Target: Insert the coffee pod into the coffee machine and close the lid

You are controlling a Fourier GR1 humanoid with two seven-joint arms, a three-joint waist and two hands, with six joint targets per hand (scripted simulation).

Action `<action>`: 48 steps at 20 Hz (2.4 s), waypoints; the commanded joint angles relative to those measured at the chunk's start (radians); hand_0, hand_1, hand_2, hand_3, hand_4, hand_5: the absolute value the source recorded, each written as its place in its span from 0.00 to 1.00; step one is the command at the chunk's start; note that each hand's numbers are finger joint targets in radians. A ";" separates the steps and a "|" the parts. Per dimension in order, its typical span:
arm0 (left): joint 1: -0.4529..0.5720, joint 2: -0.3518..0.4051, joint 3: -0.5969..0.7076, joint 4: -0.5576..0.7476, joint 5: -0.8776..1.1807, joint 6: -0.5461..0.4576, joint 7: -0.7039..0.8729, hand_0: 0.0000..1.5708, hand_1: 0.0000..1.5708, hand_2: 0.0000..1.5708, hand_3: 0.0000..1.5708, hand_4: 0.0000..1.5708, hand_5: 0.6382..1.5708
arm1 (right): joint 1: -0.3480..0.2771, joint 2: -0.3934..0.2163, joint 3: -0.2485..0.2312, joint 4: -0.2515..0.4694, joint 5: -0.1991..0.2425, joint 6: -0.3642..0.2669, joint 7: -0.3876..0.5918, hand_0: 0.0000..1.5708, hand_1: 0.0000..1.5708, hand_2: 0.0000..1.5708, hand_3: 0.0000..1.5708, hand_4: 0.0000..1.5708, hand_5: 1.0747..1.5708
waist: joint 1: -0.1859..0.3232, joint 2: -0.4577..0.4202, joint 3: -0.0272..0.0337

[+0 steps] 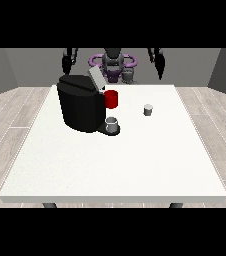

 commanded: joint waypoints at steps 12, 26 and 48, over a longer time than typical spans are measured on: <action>-0.179 0.136 0.015 0.118 -0.060 -0.124 -0.025 0.00 0.00 0.00 0.00 0.29 1.00 | -0.064 0.049 -0.093 0.050 -0.127 0.028 -0.128 0.00 0.00 0.00 0.00 0.22 1.00 | -0.080 0.070 -0.0291; -0.379 0.343 0.054 0.465 -0.315 -0.080 -0.087 0.00 0.00 0.00 0.00 0.00 1.00 | -0.110 0.058 -0.023 0.011 -0.055 0.028 -0.164 0.00 0.00 0.00 0.00 0.27 1.00 | -0.206 0.243 -0.0294; -0.619 0.381 0.043 0.899 -0.473 -0.134 -0.165 0.00 0.00 0.24 0.00 0.00 1.00 | -0.221 0.066 -0.043 0.087 -0.018 -0.036 -0.150 0.00 0.00 0.00 0.00 0.21 1.00 | -0.203 0.340 -0.0297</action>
